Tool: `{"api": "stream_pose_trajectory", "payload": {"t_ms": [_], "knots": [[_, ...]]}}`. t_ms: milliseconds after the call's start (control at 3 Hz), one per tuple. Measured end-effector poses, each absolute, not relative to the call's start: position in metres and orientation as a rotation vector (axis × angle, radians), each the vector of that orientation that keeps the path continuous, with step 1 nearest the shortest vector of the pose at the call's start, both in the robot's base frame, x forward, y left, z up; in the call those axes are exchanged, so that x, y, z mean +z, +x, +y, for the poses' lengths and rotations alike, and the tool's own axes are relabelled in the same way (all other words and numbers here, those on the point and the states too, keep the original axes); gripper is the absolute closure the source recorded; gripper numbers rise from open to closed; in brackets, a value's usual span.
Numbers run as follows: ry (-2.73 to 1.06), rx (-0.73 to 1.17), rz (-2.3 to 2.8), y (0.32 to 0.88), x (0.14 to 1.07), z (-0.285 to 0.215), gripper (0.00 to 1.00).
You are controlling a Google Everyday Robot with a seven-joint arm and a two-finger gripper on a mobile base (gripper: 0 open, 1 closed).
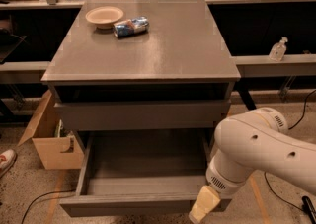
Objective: Close middle drawer
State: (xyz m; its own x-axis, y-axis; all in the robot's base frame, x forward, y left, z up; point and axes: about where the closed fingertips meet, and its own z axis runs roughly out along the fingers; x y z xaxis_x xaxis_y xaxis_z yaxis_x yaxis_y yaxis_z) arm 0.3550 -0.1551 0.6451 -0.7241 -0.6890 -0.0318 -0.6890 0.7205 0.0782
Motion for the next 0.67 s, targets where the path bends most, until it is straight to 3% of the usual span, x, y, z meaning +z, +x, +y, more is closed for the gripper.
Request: {"api": "stream_pose_trajectory", "payload": {"t_ms": [333,667], "knots": [[-1.082,0.146,2.977,0.353,0.613,-0.149,0.00],[-0.991,0.194,3.053,0.342,0.578,-0.143,0.19]]}}
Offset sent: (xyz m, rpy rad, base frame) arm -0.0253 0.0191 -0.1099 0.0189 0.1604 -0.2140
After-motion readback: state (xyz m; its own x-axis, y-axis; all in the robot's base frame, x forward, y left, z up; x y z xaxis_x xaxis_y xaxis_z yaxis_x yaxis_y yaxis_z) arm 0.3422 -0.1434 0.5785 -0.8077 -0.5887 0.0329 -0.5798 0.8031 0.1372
